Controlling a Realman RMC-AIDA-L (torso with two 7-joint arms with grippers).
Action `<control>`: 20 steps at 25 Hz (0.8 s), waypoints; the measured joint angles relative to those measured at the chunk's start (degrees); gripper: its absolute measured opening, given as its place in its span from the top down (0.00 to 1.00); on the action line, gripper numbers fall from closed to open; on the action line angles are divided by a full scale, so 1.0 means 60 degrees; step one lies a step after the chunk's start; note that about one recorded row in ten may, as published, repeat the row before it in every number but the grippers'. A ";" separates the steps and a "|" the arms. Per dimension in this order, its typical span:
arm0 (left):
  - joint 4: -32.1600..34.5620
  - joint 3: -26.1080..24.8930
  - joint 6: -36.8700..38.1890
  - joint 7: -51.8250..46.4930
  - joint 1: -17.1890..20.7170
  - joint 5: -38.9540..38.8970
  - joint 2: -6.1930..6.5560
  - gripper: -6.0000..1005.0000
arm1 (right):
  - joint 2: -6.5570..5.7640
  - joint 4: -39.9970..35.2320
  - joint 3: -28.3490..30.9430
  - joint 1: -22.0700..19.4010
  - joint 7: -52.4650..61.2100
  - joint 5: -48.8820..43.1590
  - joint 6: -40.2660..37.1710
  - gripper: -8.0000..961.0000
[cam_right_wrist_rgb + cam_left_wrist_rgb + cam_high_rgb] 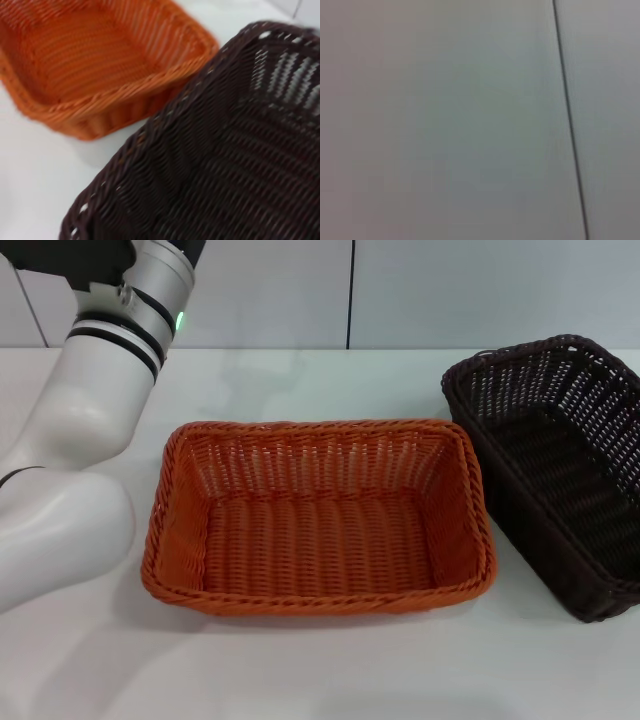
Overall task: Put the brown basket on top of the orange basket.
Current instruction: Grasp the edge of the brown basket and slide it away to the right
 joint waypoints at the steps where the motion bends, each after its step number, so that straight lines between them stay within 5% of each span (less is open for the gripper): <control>1: -0.0171 0.0000 -0.0140 -0.0054 -0.0088 0.0013 0.0004 0.14 | 0.0024 0.0005 -0.0257 -0.0038 -0.0045 -0.0102 -0.0073 0.37; 20: -0.1818 -0.0353 -0.0499 -0.0825 -0.1324 0.0045 -0.0009 0.14 | 0.0297 -0.0009 -0.1201 -0.0181 -0.1403 -0.0306 -0.3380 0.36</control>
